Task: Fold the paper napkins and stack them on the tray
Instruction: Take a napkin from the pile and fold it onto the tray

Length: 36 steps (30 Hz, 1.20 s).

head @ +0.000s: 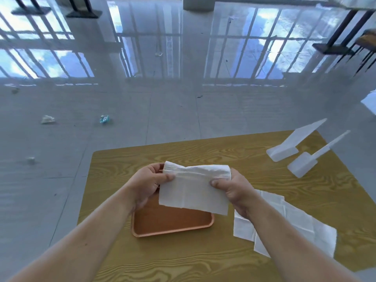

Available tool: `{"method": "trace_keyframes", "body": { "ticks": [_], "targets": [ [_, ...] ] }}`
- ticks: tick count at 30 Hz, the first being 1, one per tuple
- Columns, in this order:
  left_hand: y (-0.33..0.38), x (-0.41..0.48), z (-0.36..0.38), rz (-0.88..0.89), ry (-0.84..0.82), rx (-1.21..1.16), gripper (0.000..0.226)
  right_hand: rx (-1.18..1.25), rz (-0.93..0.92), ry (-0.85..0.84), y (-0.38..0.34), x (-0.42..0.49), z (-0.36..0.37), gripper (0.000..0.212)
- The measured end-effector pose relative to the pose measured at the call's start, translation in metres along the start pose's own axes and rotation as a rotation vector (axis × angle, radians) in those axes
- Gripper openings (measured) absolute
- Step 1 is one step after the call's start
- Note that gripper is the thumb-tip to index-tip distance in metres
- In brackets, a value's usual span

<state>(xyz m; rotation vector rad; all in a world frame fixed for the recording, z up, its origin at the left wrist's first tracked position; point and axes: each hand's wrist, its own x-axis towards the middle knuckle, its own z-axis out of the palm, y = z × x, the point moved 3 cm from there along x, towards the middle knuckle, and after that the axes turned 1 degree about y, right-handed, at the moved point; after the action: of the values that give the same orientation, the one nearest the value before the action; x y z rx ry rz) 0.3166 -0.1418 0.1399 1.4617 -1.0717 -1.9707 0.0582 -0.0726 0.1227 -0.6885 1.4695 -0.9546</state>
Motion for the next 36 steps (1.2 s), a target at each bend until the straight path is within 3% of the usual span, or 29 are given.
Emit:
{"method": "trace_keyframes", "body": {
  "ticks": [2, 4, 7, 12, 15, 18, 23, 26, 30, 31, 34, 36],
  "targets": [
    [0.002, 0.003, 0.005, 0.044, 0.066, 0.055, 0.065, -0.098, -0.053, 0.072, -0.006, 0.004, -0.006, 0.057],
    [0.004, 0.01, 0.013, 0.094, 0.136, 0.171, 0.087, -0.198, -0.082, 0.092, -0.009, 0.01, -0.016, 0.093],
    [0.007, 0.021, 0.031, 0.134, 0.168, 0.279, 0.079, -0.37, -0.13, 0.05, -0.015, 0.022, -0.037, 0.106],
    [0.009, 0.038, 0.064, 0.157, 0.22, 0.443, 0.036, -0.484, -0.186, -0.006, -0.029, 0.031, -0.084, 0.079],
    [0.009, 0.047, 0.08, 0.182, 0.29, 0.539, 0.018, -0.563, -0.201, -0.02, -0.034, 0.036, -0.108, 0.051],
    [0.012, 0.051, 0.092, 0.231, 0.311, 0.614, 0.021, -0.652, -0.219, -0.033, -0.039, 0.038, -0.122, 0.026],
    [0.024, 0.053, 0.101, 0.369, 0.376, 0.895, 0.014, -0.98, -0.267, -0.043, -0.045, 0.044, -0.126, 0.021],
    [0.037, 0.049, 0.106, 0.473, 0.325, 1.009, 0.008, -1.217, -0.281, 0.008, -0.045, 0.044, -0.119, 0.031],
    [0.049, 0.046, 0.108, 0.512, 0.226, 1.067, 0.007, -1.163, -0.233, -0.112, -0.04, 0.039, -0.086, 0.072],
    [0.052, 0.046, 0.108, 0.516, 0.211, 1.076, 0.007, -1.145, -0.217, -0.134, -0.038, 0.039, -0.076, 0.072],
    [0.058, 0.044, 0.095, 0.52, 0.22, 1.061, 0.008, -1.051, -0.217, -0.105, -0.035, 0.043, -0.051, 0.025],
    [0.061, 0.043, 0.082, 0.516, 0.276, 1.041, 0.008, -0.944, -0.195, -0.114, -0.031, 0.044, -0.039, 0.016]
  ]
}}
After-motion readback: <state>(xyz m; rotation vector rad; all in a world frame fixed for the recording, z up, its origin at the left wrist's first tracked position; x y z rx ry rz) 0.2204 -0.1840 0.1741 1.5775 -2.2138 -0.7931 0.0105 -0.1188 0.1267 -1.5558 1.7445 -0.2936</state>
